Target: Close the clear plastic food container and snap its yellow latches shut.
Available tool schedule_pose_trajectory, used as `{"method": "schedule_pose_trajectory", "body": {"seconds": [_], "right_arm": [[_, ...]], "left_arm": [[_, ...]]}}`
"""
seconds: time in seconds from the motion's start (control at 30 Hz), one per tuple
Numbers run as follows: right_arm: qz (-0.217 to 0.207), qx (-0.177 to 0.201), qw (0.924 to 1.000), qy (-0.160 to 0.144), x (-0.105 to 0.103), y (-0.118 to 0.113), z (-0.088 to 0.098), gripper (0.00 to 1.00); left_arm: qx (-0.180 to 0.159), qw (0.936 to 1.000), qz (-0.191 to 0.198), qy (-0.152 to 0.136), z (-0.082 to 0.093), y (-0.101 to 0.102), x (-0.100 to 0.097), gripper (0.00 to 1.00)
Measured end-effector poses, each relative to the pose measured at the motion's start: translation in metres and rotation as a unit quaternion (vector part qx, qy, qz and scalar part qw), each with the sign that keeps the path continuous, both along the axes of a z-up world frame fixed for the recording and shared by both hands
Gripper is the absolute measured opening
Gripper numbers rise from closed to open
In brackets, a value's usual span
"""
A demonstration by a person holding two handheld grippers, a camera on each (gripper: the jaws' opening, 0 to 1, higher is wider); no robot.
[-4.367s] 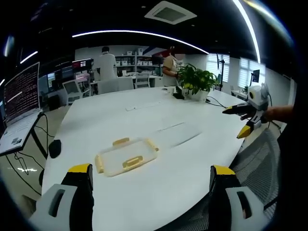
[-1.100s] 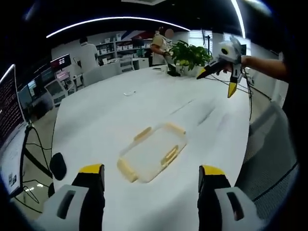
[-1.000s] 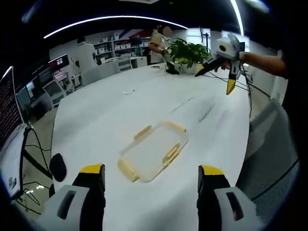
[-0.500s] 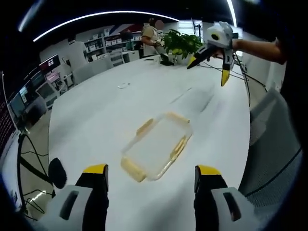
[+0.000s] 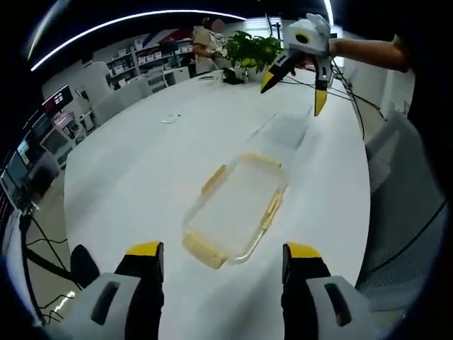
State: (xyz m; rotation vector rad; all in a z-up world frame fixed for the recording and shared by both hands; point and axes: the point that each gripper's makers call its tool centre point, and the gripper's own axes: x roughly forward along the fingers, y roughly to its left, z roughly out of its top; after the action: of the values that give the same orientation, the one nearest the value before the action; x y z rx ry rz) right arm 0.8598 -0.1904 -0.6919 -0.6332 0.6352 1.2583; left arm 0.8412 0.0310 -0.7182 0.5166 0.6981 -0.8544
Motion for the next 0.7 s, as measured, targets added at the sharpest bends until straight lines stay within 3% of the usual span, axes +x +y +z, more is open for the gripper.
{"method": "schedule_pose_trajectory", "body": {"seconds": [0.7], "right_arm": [[0.035, -0.028, 0.9988, 0.017, 0.004, 0.035, -0.029, 0.60]], "left_arm": [[0.048, 0.9961, -0.067, 0.030, -0.026, 0.005, 0.023, 0.51]]}}
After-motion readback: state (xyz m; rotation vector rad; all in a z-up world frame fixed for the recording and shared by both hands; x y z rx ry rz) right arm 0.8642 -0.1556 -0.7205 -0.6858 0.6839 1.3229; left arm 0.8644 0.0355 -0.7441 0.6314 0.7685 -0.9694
